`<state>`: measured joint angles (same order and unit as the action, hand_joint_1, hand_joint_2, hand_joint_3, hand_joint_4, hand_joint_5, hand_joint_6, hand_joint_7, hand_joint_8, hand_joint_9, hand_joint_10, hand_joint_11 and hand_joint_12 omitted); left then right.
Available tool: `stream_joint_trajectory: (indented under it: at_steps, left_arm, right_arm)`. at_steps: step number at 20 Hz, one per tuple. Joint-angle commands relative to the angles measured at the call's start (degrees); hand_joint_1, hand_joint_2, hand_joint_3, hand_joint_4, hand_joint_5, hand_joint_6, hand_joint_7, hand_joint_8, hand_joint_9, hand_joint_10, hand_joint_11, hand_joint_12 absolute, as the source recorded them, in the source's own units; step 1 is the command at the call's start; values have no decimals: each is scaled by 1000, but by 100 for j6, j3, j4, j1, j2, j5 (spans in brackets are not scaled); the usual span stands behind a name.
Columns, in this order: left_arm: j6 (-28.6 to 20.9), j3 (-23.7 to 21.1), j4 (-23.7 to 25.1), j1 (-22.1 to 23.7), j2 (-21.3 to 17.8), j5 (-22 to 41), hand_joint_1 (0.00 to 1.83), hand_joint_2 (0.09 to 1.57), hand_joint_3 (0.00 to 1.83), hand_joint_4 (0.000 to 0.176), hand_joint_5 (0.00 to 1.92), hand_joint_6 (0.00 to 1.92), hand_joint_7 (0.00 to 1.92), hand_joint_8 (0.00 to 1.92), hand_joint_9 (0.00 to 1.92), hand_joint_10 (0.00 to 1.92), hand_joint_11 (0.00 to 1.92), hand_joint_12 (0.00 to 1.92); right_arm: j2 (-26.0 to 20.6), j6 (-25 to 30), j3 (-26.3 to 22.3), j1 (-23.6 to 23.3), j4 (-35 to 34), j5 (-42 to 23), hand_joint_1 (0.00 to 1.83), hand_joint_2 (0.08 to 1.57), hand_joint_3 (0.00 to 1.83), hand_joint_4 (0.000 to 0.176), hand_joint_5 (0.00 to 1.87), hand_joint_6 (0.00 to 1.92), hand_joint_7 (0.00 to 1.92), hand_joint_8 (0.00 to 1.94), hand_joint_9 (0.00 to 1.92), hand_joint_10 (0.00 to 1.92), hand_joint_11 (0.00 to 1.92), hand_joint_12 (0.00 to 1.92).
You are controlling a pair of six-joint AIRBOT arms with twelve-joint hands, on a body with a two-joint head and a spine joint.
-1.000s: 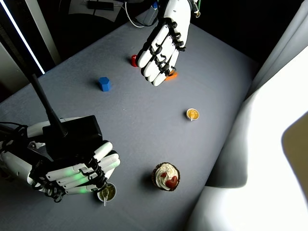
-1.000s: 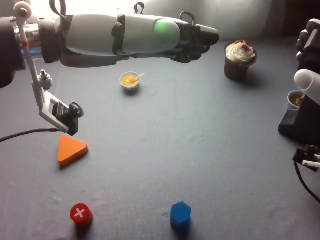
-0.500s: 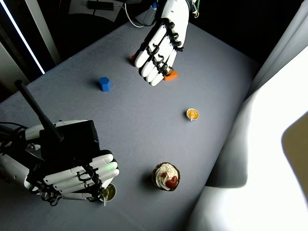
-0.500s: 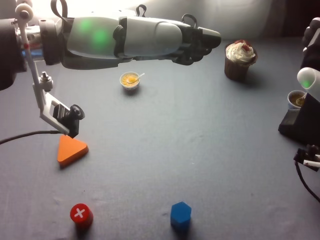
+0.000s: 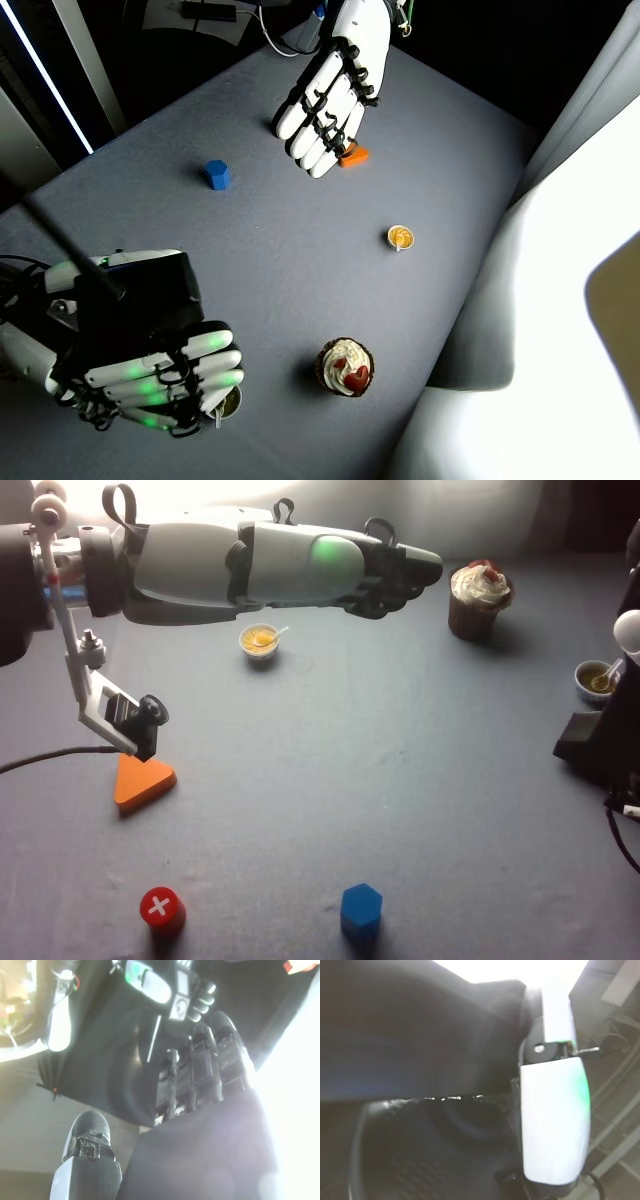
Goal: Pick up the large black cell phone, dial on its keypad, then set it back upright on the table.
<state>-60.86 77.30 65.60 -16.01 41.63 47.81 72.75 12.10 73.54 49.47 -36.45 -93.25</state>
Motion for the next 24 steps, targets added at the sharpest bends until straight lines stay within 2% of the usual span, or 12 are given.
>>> stream_joint_trajectory:
  at_steps: [1,5,7,10,12,16,18,21,24]
  left_arm:
    - [-12,-30,-426,125,-46,370,0,1150,0,43,171,0,163,0,158,1,0,358]
    - [-11,-44,-426,124,-46,370,0,1152,0,42,185,3,179,3,180,5,0,406]
    - [-12,-68,-426,112,-46,371,0,1150,0,49,171,1,151,2,148,0,0,369]
    - [-12,-93,-426,109,-52,371,0,1154,1,44,181,5,163,6,153,3,0,369]
    - [-12,-93,-426,109,-53,371,0,1150,0,47,175,1,152,1,139,1,0,340]
    - [-12,-93,-426,108,-65,371,0,1150,0,46,186,2,166,3,159,6,0,369]
    - [-12,-93,-426,107,-66,371,0,1150,0,48,169,1,143,1,138,1,0,318]
    - [-14,-94,-426,108,-72,372,0,1151,0,46,181,5,160,5,157,6,0,371]
    - [-15,-94,-427,108,-96,372,0,1151,0,46,179,1,162,3,174,3,0,389]
  right_arm:
    - [-108,103,-3,4,127,-787,998,1071,0,0,682,0,615,0,548,7,186,1036]
    - [-166,82,-96,4,128,-787,961,1073,0,0,632,0,556,0,484,0,147,1007]
    - [-168,81,-105,4,128,-787,956,1077,0,0,542,0,510,0,467,0,127,1008]
    - [-151,83,-110,5,127,-787,925,1086,0,0,569,6,509,2,440,0,96,1029]
    - [-130,84,-113,5,127,-787,906,1088,1,0,563,2,499,0,440,1,88,1032]
    - [-107,85,-114,4,127,-787,860,1087,2,0,445,0,414,0,373,0,33,1027]
    - [-108,85,-116,4,127,-787,836,1086,1,0,454,5,405,0,369,0,26,1031]
    - [-122,84,-122,4,128,-787,823,1082,0,0,417,0,382,0,349,0,2,1029]
    - [-138,83,-161,5,128,-787,771,1055,0,0,321,0,286,0,271,0,0,916]
